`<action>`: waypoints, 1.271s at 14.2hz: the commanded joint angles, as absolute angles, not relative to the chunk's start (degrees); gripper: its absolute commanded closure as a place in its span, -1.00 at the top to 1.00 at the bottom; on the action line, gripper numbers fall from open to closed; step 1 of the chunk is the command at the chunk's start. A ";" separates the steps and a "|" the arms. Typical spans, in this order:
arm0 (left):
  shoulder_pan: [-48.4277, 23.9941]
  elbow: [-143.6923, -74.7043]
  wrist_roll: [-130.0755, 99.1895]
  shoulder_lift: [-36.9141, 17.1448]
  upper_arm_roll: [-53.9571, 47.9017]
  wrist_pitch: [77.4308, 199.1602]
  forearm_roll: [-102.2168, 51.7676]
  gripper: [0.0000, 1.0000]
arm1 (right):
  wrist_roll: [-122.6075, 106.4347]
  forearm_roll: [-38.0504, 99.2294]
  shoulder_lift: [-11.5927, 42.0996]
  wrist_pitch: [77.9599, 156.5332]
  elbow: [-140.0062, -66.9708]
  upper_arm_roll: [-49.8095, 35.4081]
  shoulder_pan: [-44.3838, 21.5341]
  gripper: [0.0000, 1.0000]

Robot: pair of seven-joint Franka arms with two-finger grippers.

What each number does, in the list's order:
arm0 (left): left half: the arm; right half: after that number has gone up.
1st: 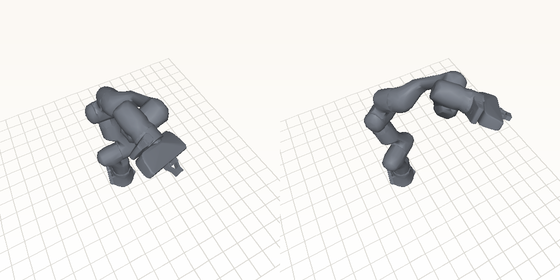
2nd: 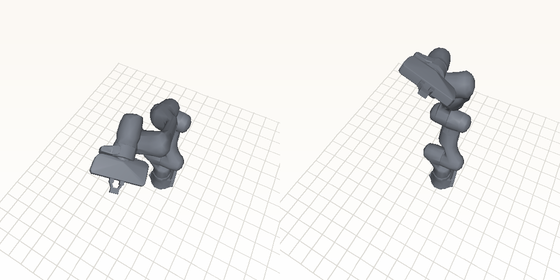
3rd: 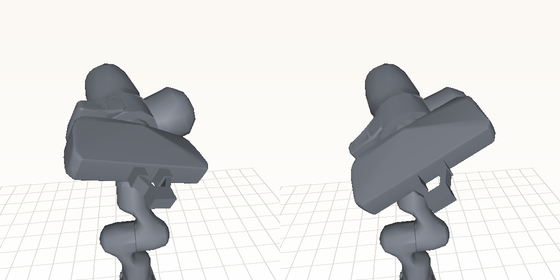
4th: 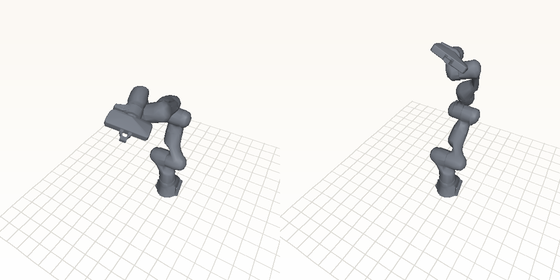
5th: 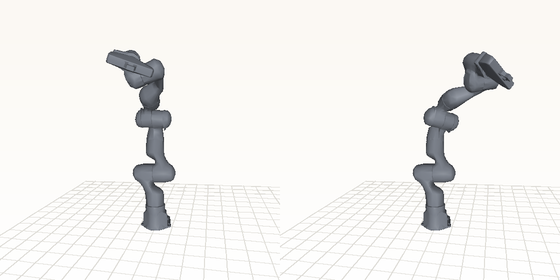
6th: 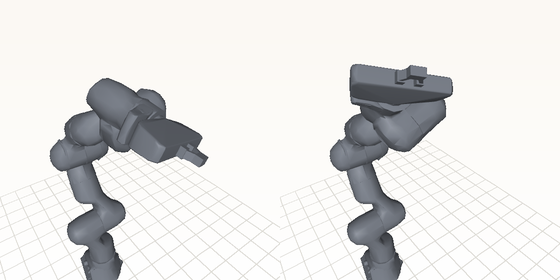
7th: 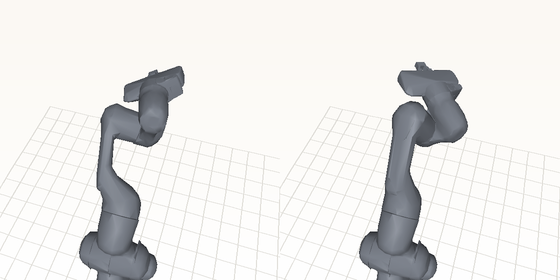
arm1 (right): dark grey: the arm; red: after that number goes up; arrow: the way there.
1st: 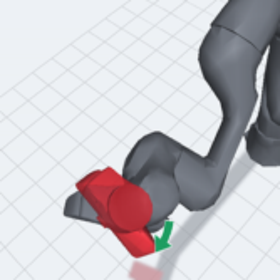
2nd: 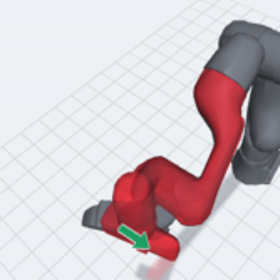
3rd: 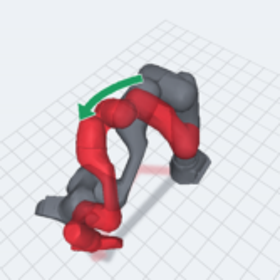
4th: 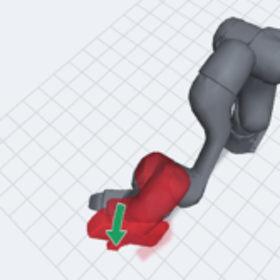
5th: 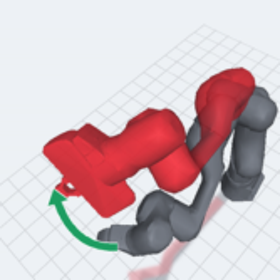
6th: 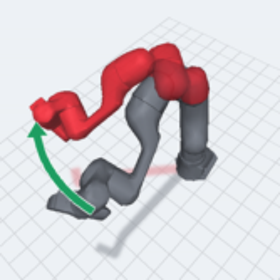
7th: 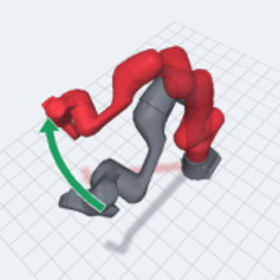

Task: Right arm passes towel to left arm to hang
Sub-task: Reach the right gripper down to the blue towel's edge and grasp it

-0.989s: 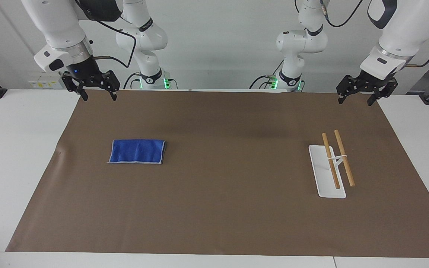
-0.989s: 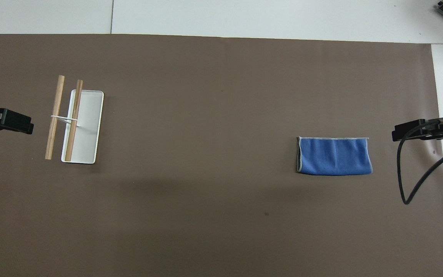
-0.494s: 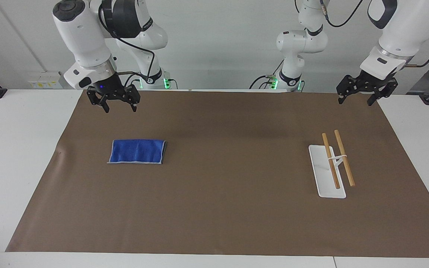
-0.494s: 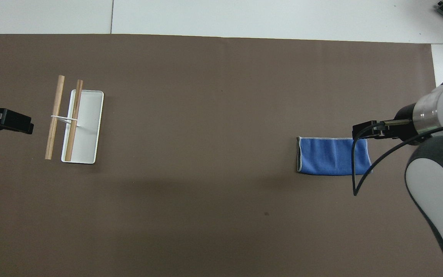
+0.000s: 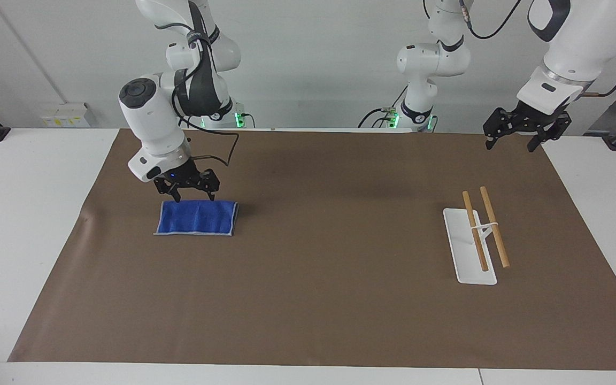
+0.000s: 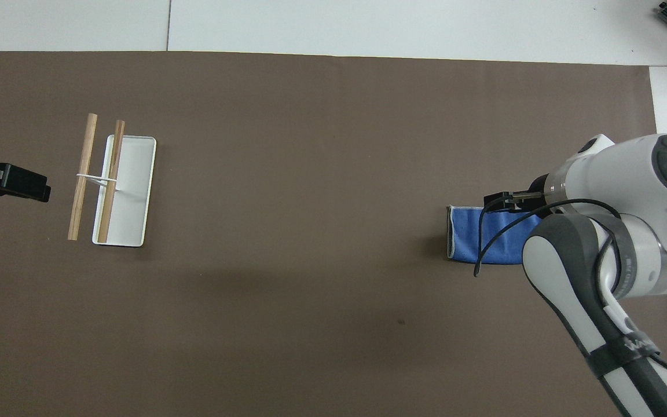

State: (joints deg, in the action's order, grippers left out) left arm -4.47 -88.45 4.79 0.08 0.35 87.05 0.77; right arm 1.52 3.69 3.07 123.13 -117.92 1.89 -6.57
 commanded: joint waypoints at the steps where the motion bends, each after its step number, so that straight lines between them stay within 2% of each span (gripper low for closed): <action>1: -4.31 -89.56 5.54 1.41 0.53 86.57 0.44 1.00 | -2.27 4.66 3.77 129.61 -122.94 1.85 -5.81 1.00; 3: -4.31 -89.56 5.54 1.32 0.53 86.57 0.44 1.00 | -2.55 4.66 4.65 135.15 -126.11 1.93 -5.71 1.00; 9: -4.31 -89.56 5.54 1.32 0.53 86.57 0.44 1.00 | -2.90 3.87 5.98 140.87 -131.04 2.02 -5.01 1.00; 18: -4.31 -89.56 5.54 1.32 0.53 86.57 0.44 1.00 | -2.38 3.87 9.05 147.91 -132.80 1.93 -3.08 1.00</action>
